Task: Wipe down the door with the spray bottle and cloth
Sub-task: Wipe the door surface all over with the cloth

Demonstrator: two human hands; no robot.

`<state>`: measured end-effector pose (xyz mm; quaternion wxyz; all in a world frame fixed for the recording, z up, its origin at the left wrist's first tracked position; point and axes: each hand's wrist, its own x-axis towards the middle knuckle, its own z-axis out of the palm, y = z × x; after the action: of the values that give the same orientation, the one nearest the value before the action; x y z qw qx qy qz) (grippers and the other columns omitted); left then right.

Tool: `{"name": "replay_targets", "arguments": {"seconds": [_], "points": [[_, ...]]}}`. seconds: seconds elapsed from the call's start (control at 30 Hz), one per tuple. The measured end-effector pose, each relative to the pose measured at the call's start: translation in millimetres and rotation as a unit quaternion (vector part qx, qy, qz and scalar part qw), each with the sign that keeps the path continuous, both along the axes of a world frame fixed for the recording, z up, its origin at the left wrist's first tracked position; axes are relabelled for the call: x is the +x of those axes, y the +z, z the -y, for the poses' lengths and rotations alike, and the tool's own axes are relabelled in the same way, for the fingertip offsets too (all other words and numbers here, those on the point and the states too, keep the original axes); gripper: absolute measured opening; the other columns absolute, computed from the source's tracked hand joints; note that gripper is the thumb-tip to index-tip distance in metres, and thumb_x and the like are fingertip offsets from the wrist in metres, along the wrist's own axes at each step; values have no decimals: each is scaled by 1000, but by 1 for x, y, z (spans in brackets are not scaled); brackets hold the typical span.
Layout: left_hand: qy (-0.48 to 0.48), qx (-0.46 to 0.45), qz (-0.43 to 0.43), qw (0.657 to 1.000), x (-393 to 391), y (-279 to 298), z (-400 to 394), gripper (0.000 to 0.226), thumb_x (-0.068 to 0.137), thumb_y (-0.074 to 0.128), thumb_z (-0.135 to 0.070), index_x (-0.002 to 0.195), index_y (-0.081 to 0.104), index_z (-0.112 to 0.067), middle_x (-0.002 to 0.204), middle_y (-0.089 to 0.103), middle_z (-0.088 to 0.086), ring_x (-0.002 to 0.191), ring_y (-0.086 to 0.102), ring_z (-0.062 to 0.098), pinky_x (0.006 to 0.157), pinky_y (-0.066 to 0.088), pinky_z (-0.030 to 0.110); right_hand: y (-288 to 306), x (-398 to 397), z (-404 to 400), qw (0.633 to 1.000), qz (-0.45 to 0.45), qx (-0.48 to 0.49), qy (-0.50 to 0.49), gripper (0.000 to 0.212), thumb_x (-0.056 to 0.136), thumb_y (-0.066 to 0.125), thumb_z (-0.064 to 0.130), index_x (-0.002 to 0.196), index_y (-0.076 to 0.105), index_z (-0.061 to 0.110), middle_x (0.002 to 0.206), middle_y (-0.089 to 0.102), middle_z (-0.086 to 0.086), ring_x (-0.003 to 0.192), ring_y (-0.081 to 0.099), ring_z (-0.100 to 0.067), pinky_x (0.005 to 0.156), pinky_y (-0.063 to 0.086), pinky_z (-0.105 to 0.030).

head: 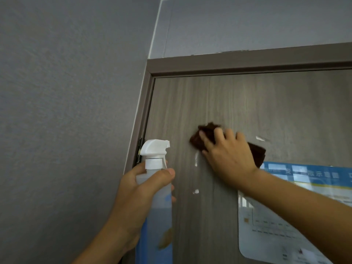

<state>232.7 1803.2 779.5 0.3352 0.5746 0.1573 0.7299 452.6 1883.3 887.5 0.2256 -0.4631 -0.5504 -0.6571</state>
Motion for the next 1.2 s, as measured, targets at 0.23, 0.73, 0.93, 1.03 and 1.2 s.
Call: {"name": "replay_targets", "arguments": {"seconds": [0.23, 0.73, 0.93, 1.03, 1.2], "points": [[12, -4, -6, 1000, -3, 1, -4, 31, 67, 79, -32, 90, 76, -11, 75, 68, 17, 65, 67, 29, 61, 61, 37, 36, -5, 1, 998, -11, -45, 37, 61, 105, 30, 52, 160, 32, 27, 153, 40, -15, 138, 40, -36, 105, 37, -48], [6, 1, -19, 1000, -2, 0, -5, 31, 61, 85, -36, 85, 78, -17, 75, 70, 15, 65, 68, 28, 59, 60, 35, 43, 5, 3, 992, -45, -108, 55, 62, 107, 19, 50, 164, 16, 24, 170, 12, -18, 158, 8, -33, 127, 7, -45], [14, -7, -11, 1000, -3, 0, -8, 23, 66, 80, -33, 83, 79, -18, 76, 71, 18, 64, 69, 27, 58, 61, 35, 2, 5, 0, 987, 46, -131, 77, 64, 103, 21, 51, 163, 24, 28, 169, 17, -16, 158, 11, -33, 126, 5, -45], [17, -9, -15, 1000, -4, 0, -10, 25, 67, 79, -33, 83, 76, -14, 75, 70, 17, 64, 67, 28, 59, 61, 36, -38, 21, 0, 982, 107, -147, 58, 58, 104, 28, 50, 158, 36, 28, 165, 30, -18, 154, 26, -36, 123, 22, -50], [15, -6, -17, 1000, -4, 1, -14, 35, 66, 94, -23, 90, 74, -6, 77, 68, 19, 66, 66, 30, 57, 61, 34, -11, 29, -2, 987, 81, -131, 53, 61, 104, 25, 52, 158, 36, 25, 163, 32, -20, 151, 33, -36, 119, 28, -49]]}}
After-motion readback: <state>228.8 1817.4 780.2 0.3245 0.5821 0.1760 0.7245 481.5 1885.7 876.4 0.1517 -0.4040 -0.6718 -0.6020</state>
